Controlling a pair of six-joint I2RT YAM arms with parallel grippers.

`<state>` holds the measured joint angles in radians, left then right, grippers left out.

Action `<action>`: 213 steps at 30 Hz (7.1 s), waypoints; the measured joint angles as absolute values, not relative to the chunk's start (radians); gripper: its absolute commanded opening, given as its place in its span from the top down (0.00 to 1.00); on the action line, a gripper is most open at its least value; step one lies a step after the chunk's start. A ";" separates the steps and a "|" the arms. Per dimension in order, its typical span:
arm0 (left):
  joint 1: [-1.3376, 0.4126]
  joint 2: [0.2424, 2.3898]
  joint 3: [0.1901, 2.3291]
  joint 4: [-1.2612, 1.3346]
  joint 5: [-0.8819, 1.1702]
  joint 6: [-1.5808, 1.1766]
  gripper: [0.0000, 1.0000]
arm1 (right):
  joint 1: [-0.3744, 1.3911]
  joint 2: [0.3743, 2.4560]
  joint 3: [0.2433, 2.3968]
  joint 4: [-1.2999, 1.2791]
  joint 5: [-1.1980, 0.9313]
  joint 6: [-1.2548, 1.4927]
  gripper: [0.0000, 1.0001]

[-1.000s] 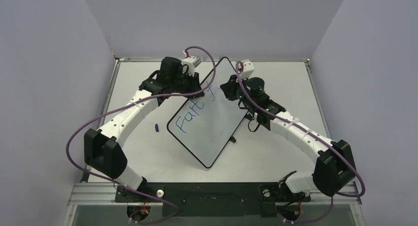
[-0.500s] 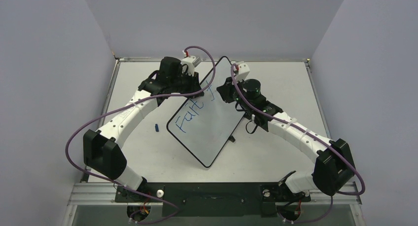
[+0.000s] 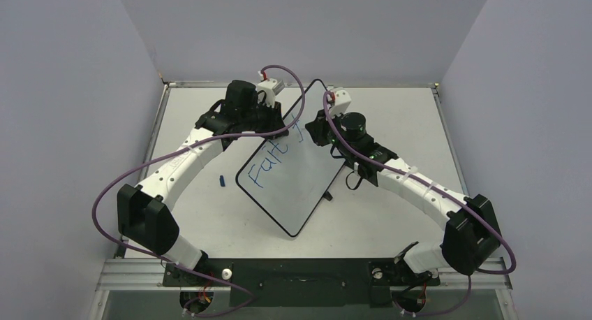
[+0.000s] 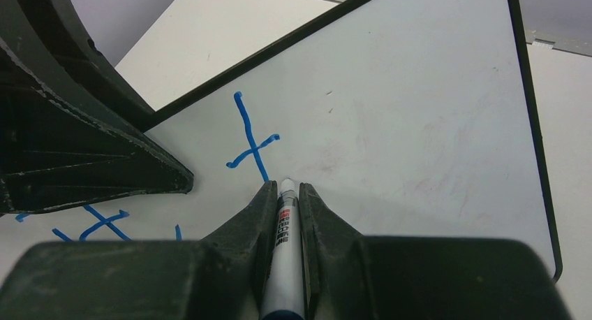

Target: Write a sentence on the whiteboard

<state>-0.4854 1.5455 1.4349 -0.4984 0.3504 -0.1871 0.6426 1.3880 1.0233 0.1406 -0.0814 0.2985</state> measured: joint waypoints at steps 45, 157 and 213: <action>-0.485 1.545 1.435 -0.504 0.343 -0.187 1.00 | 0.643 1.441 1.071 0.207 -0.028 0.345 1.00; -0.489 1.538 1.435 -0.507 0.322 -0.190 1.00 | 0.592 1.490 1.094 0.245 0.031 0.413 1.00; -0.487 1.538 1.435 -0.519 0.306 -0.198 1.00 | 0.564 1.540 1.076 0.353 -0.023 0.473 1.00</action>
